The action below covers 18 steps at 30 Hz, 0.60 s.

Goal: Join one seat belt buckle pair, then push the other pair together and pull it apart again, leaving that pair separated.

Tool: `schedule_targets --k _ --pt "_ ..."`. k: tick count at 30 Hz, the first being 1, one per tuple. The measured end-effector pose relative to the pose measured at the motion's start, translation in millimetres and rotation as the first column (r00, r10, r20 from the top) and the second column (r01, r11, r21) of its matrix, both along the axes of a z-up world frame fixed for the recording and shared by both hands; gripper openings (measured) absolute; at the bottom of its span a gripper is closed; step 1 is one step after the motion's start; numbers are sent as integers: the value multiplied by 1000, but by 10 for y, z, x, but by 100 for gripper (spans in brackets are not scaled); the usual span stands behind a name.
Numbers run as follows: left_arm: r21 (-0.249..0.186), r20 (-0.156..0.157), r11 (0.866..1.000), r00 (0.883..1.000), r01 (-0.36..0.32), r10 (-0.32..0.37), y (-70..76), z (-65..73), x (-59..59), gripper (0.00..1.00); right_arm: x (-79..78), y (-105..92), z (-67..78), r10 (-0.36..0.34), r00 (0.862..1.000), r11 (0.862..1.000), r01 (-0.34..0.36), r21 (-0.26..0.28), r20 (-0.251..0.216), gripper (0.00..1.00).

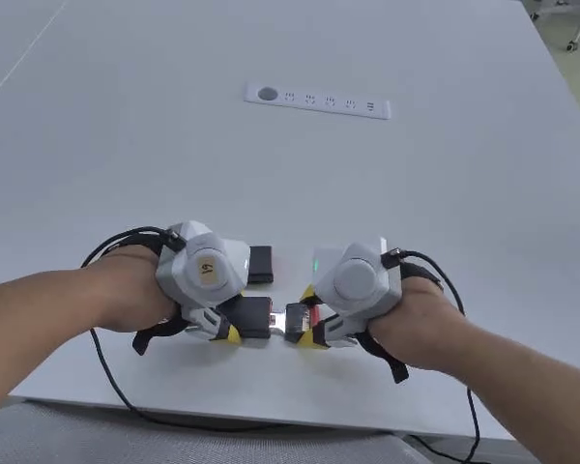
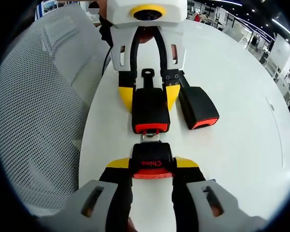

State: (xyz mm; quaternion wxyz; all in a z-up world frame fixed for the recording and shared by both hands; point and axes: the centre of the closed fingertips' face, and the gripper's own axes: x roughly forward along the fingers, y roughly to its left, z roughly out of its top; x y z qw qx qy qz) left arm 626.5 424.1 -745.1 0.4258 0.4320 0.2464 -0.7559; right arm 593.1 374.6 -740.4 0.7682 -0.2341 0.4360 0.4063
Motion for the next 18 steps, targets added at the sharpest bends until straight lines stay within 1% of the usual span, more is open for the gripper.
schedule_targets --k 2,3,4,8,10,12,14,16,18 --pt "1 3 1000 1000 2 -2 -2 -1 -6 33 28 64 0 -6 1000 1000 5 18 4 28" --pt "2 4 1000 1000 3 -3 1 -3 -3 33 37 87 -1 1 1000 1000 -1 15 6 28" --pt "2 4 1000 1000 3 -3 2 -4 -3 33 48 91 -3 11 1000 1000 -11 7 4 28" --pt "-2 2 1000 1000 2 -2 5 -2 -2 32 49 80 0 -1 1000 1000 1 28 3 28" --pt "0 1 1000 1000 4 -4 2 -3 -2 32 49 89 -4 -1 1000 1000 1 21 6 28" --pt "-6 0 1000 1000 8 -8 3 -2 -6 32 49 114 3 11 1000 1000 -11 3 11 28" --pt "-20 -12 1000 1000 -9 9 9 -4 1 32 70 126 -16 13 1000 1000 -13 -13 9 28" --pt "-32 -20 999 1000 -16 15 12 -3 11 32 61 121 -24 17 1000 1000 -17 -13 3 28" --pt "-34 -21 999 1000 -21 21 7 -1 13 32 64 118 -23 12 1000 1000 -12 -8 4 28"
